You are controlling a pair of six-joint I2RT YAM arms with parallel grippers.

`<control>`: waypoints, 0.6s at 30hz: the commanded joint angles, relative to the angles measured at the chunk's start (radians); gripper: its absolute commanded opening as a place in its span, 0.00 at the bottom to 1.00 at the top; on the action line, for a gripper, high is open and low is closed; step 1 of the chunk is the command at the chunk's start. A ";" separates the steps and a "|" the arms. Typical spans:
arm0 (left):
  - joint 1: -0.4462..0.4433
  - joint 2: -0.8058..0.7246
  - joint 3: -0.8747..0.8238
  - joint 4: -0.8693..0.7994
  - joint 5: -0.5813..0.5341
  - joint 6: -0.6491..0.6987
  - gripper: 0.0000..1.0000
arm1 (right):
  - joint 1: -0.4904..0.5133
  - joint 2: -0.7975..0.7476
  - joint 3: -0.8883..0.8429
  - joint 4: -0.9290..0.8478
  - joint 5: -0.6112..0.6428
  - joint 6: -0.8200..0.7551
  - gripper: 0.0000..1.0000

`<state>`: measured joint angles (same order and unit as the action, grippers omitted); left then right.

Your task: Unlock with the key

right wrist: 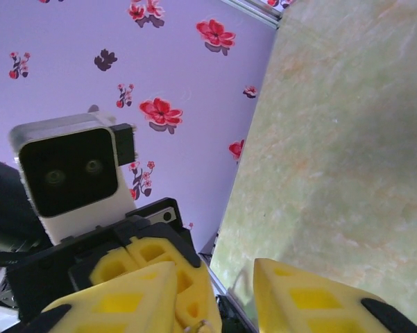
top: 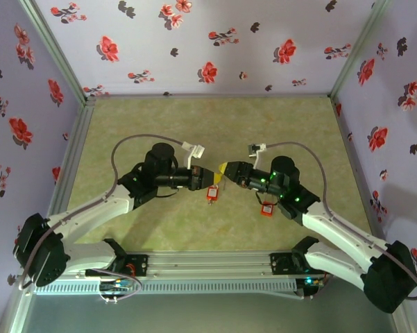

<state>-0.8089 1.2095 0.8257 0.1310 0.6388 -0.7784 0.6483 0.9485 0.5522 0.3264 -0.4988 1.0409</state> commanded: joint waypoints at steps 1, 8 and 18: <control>-0.009 0.012 0.026 0.051 0.036 0.004 0.00 | 0.008 0.001 -0.014 0.062 0.028 0.014 0.29; -0.012 0.032 0.032 0.064 0.039 -0.003 0.00 | 0.025 0.031 -0.027 0.122 0.027 0.040 0.11; -0.010 0.049 0.019 0.110 0.025 -0.032 0.00 | 0.047 0.002 -0.067 0.194 0.080 0.110 0.00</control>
<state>-0.8108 1.2469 0.8257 0.1635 0.6479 -0.7948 0.6735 0.9752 0.4953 0.4759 -0.4374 1.1275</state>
